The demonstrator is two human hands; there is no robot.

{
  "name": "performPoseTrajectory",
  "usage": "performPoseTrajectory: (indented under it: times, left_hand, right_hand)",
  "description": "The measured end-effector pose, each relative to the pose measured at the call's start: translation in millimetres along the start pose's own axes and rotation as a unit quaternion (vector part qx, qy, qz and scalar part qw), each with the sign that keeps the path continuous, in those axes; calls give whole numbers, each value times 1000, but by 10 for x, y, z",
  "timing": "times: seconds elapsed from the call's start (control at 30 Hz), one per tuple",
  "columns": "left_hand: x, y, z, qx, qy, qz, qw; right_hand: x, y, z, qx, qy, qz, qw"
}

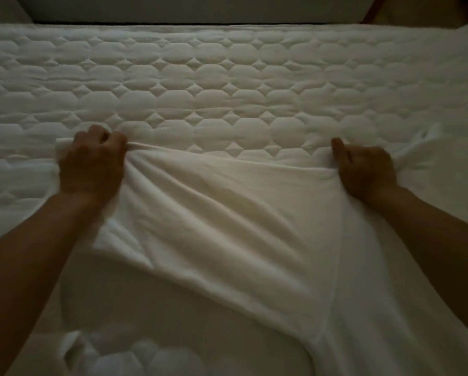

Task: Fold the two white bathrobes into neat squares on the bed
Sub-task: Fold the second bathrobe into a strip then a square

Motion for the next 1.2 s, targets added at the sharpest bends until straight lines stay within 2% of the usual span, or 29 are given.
performPoseTrajectory:
  times: [0.07, 0.13, 0.17, 0.2, 0.23, 0.27, 0.3, 0.37, 0.4, 0.43, 0.57, 0.67, 0.77, 0.87, 0.9, 0.93, 1.0, 1.03, 1.1, 1.2]
  left_hand:
    - [-121, -55, -111, 17, -33, -12, 999]
    - [-477, -272, -298, -2, -100, -7, 995]
    - [-724, -426, -345, 5, -113, 27, 993]
    - [-948, -596, -327, 42, -97, 74, 992]
    - [-1108, -723, -246, 91, -75, 115, 986]
    - [-1172, -782, -129, 143, -52, 132, 979]
    - [-1160, -816, -3, 176, -34, 127, 976]
    - [-1043, -837, 142, 168, -36, 91, 981]
    - [-1029, -836, 188, 158, -39, 80, 983]
    - [-1045, -824, 199, 153, -39, 79, 984]
    - [-1122, -815, 206, 169, -39, 78, 982]
    - [-1124, -805, 229, 160, -33, 69, 984]
    - [-1124, -798, 237, 169, -23, 70, 983]
    - [-1175, -790, 162, 170, -21, 76, 982]
    - [-1178, -815, 115, 158, -17, 81, 984]
    - [-1158, -858, 64, 138, -12, 83, 987]
    - [-994, -947, -18, 111, -1, 53, 992]
    - [-855, -969, -25, 126, 0, 17, 992]
    - [-633, -1020, 20, 180, -3, -34, 983]
    - [-607, -970, 87, 201, -5, -26, 979]
  right_hand:
    - [-1, 42, -47, -18, 48, 1, 999]
    - [-53, 20, -271, -131, 170, -3, 977]
    - [-99, -45, -429, -202, 196, -16, 959]
    - [-151, -137, -550, -248, 183, -40, 951]
    - [-237, -212, -609, -256, 132, -66, 955]
    - [-348, -245, -601, -221, 61, -85, 970]
    - [-489, -249, -516, -142, -15, -83, 986]
    - [-753, -188, -286, 60, -108, -1, 992]
    - [-882, -117, -204, 120, -119, 45, 985]
    - [-973, -23, -154, 145, -121, 73, 979]
    - [-1072, 290, -123, 143, -95, 131, 976]
    - [-1106, 266, -72, 131, -116, 146, 974]
    - [-939, 140, -247, 20, -103, 98, 990]
    - [-513, -179, -488, -86, -21, 2, 996]
    - [-380, -343, -505, -80, -8, -15, 997]
    - [-309, -487, -488, -42, -6, -12, 999]
    - [-409, -673, -369, 88, -41, 32, 995]
    - [-521, -716, -289, 135, -50, 65, 987]
    - [-727, -733, -175, 160, -37, 110, 980]
    - [-816, -598, -152, 158, -25, 114, 981]
Point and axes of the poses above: each hand's wrist, its own y-axis towards the middle knuckle, its own z-axis out of the palm, x = y × z, the point moved 3 cm from there along y, towards the middle knuckle, and after that the axes turned 4 degrees about -z, right-handed, at the moved point
